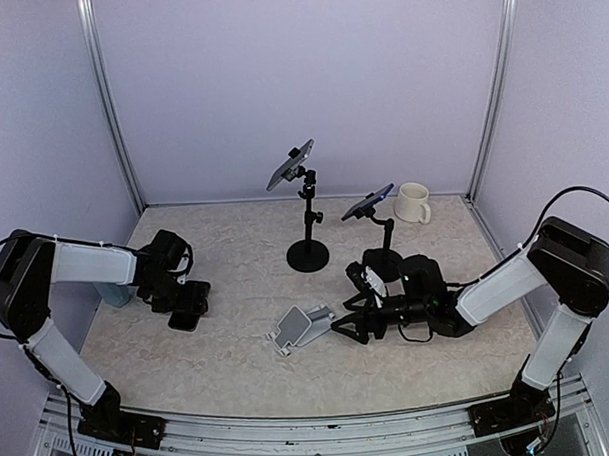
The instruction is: Remove the phone from the phone stand
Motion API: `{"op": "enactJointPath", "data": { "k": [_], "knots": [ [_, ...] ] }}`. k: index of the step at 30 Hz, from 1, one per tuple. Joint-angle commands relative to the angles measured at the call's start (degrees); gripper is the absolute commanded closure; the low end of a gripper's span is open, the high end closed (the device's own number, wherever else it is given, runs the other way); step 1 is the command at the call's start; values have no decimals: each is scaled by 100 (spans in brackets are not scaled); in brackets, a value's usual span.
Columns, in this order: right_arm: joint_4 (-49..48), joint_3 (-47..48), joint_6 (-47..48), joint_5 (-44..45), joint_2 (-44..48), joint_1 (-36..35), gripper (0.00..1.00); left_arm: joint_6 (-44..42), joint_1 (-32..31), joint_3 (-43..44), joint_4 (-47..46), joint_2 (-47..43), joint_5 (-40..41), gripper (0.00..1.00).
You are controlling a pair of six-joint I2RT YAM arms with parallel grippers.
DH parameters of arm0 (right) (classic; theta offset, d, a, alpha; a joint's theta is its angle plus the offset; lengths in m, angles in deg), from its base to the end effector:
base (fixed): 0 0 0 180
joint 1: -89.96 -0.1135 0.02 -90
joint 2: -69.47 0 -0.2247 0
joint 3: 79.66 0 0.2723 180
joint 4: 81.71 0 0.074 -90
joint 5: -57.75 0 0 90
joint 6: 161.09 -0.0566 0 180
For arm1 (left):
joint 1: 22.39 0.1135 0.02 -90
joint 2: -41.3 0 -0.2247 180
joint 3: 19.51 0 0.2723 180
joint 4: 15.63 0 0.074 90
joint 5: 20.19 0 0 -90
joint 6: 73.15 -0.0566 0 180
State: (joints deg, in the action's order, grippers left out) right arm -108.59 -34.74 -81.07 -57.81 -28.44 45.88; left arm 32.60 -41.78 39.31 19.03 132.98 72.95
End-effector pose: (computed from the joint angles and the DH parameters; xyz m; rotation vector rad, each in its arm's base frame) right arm 0.2180 0.2451 0.0636 -0.9078 1.9378 1.0285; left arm 0.2889 -0.0984 0.0698 0.0724 2.7489 -0.0931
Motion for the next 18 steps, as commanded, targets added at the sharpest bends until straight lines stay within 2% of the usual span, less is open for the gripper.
{"op": "enactJointPath", "data": {
  "k": [1,3,8,9,10,12,18],
  "knots": [
    [156,-41,-10,-73,360,57,17,78,-133,67,119,92,146,6],
    [267,-5,23,-65,429,66,16,60,-126,72,119,18,159,2],
    [326,-72,-69,-65,668,92,13,-147,-285,166,87,-472,-45,1],
    [329,-98,-100,-71,717,92,11,-196,-375,151,15,-653,-91,1],
    [334,-125,-118,-76,761,96,4,-255,-477,161,-53,-836,-151,1],
    [391,-176,-155,-53,863,103,0,-371,-741,144,-208,-1167,-250,1],
    [452,-390,-268,32,1172,124,0,-747,-1879,-239,-1202,-1933,-648,1]
  ]
}}
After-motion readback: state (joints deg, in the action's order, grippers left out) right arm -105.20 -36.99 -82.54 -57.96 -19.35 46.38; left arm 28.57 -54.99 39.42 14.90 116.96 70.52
